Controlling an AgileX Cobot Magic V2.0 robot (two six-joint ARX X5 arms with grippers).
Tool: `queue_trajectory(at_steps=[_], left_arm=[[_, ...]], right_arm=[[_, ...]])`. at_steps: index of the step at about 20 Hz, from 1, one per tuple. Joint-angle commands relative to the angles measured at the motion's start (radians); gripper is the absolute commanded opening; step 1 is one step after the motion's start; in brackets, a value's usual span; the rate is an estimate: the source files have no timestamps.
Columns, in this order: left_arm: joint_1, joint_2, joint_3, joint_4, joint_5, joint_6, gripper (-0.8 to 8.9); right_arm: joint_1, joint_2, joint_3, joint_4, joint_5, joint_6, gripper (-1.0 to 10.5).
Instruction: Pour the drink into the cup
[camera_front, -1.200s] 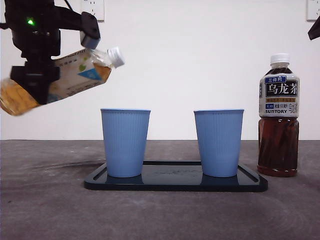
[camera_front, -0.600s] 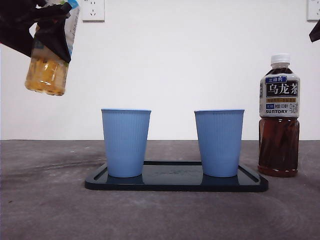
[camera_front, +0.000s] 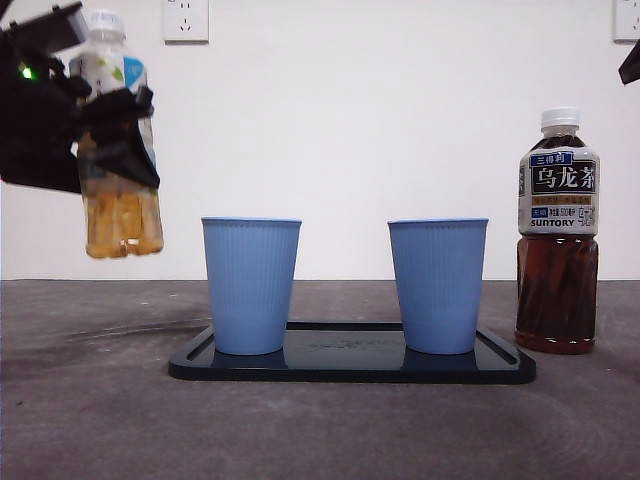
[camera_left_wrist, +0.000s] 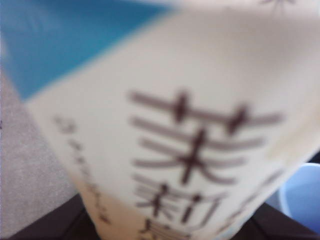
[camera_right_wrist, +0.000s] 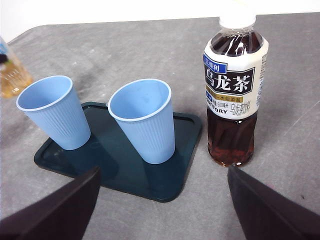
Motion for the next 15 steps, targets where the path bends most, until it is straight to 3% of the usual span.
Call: queue_trajectory(at_steps=[1,15], left_arm=[[-0.004,0.05,0.008,0.067,0.002,-0.002,2.09],[-0.004,0.285,0.008,0.22,0.002,0.013,2.09]], right_arm=[[0.006,0.001,0.011,0.004,0.001,-0.007,4.0],[0.006,0.002,0.011,0.004,0.01,-0.008,4.0]])
